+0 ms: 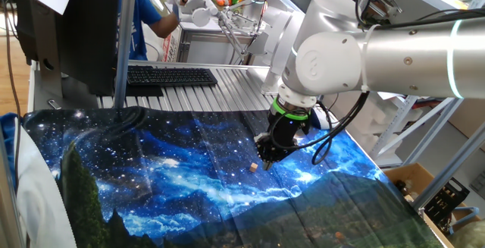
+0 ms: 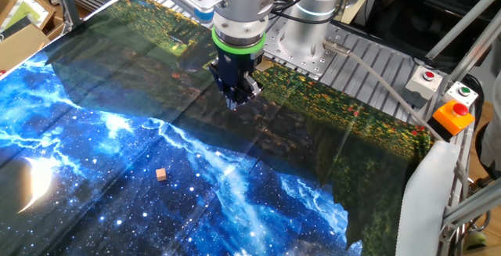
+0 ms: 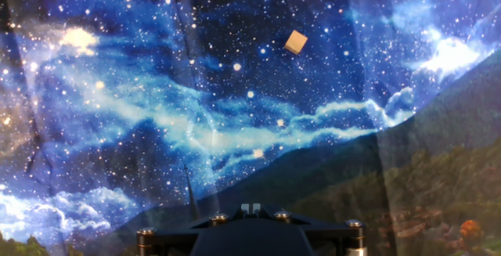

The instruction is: Pick up the small block on the left and move it to the right

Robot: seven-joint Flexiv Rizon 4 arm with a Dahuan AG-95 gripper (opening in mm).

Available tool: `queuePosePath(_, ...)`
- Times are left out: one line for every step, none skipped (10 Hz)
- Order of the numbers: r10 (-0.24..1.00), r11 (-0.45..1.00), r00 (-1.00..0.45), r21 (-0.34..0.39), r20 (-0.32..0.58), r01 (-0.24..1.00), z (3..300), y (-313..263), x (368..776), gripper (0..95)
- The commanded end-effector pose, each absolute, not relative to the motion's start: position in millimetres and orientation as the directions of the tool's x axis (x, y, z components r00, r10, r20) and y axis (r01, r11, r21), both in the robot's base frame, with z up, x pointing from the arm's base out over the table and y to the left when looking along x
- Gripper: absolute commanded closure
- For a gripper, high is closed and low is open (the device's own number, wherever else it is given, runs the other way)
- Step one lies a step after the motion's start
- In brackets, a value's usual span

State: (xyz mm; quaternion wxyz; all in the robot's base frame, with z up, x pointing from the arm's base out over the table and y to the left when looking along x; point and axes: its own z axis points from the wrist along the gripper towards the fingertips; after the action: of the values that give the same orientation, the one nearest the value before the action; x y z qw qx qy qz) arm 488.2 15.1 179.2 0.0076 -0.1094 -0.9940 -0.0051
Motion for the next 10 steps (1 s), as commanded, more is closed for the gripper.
queuePosePath(0.243,0.970,-0.970,0.008,0.024,0.243,180.0,15.6,487.7,95.0)
queuePosePath(0.257,0.966,-0.966,0.008,0.023,0.257,180.3,15.9,487.4,95.0)
queuePosePath(0.263,0.965,-0.965,0.009,0.019,0.263,180.4,16.0,487.4,95.0)
queuePosePath(0.264,0.964,-0.964,0.009,0.018,0.264,181.2,16.3,488.4,95.0)
queuePosePath(0.270,0.963,-0.963,0.008,0.018,0.271,183.0,16.5,492.8,95.0)
queuePosePath(0.272,0.962,-0.962,0.007,0.018,0.272,185.2,16.5,498.1,95.0)
queuePosePath(0.272,0.962,-0.962,0.004,0.021,0.272,190.3,15.8,513.3,95.0)
queuePosePath(0.280,0.960,-0.960,0.003,0.016,0.281,192.8,14.9,527.2,95.0)
queuePosePath(0.287,0.958,-0.958,0.001,0.015,0.287,194.9,13.1,542.5,95.0)
queuePosePath(0.285,0.958,-0.958,-0.004,0.010,0.285,195.3,9.4,563.8,95.0)
